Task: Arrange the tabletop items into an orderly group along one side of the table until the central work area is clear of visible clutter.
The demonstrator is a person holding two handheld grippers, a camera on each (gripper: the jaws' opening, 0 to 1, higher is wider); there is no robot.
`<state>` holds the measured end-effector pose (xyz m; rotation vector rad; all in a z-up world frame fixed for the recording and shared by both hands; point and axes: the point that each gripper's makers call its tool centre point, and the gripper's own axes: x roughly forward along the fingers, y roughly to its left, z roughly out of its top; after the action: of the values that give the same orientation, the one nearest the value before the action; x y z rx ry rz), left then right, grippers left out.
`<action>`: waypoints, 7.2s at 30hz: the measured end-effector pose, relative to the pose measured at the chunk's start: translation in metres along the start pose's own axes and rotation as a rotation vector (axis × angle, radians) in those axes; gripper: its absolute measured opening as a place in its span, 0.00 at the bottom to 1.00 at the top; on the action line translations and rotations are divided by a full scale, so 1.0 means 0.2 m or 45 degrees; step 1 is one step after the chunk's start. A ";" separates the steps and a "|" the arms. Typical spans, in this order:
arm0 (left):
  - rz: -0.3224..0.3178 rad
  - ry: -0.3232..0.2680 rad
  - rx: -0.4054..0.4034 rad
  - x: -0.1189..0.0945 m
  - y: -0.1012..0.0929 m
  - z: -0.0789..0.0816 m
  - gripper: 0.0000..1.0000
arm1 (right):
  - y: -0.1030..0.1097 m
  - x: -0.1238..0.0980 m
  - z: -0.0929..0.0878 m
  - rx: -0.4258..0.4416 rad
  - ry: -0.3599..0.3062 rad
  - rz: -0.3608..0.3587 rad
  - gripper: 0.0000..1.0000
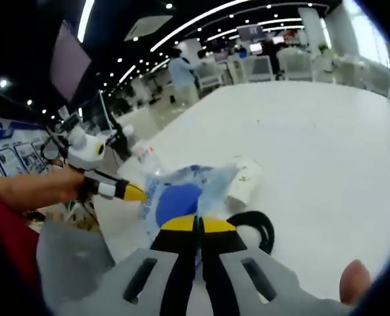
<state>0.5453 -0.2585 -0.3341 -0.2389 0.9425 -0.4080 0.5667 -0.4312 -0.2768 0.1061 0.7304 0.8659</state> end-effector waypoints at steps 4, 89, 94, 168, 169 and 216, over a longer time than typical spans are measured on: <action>-0.020 0.023 0.011 0.05 -0.03 0.01 0.00 | -0.07 -0.02 -0.06 0.083 -0.015 -0.031 0.01; -0.158 -0.656 0.422 -0.34 -0.40 0.31 0.67 | -0.33 0.10 0.36 0.263 -0.078 -0.130 0.45; -0.168 -0.635 0.431 -0.33 -0.41 0.26 0.71 | -0.28 0.24 0.38 0.298 -0.020 -0.070 0.46; -0.146 -0.604 0.221 -0.39 -0.19 0.16 0.58 | 0.01 0.74 0.58 0.051 -0.021 0.091 0.39; -0.137 -0.606 0.218 -0.40 -0.18 0.16 0.58 | 0.04 0.73 0.58 0.045 -0.044 0.103 0.39; 0.055 -0.664 0.018 -0.66 0.20 -0.01 0.55 | 0.60 1.28 0.30 -0.755 -0.313 0.259 0.38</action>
<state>0.4851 -0.1645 -0.2535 -0.2934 0.4319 -0.2913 0.6347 -0.1548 -0.3257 -0.2429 0.2150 1.2084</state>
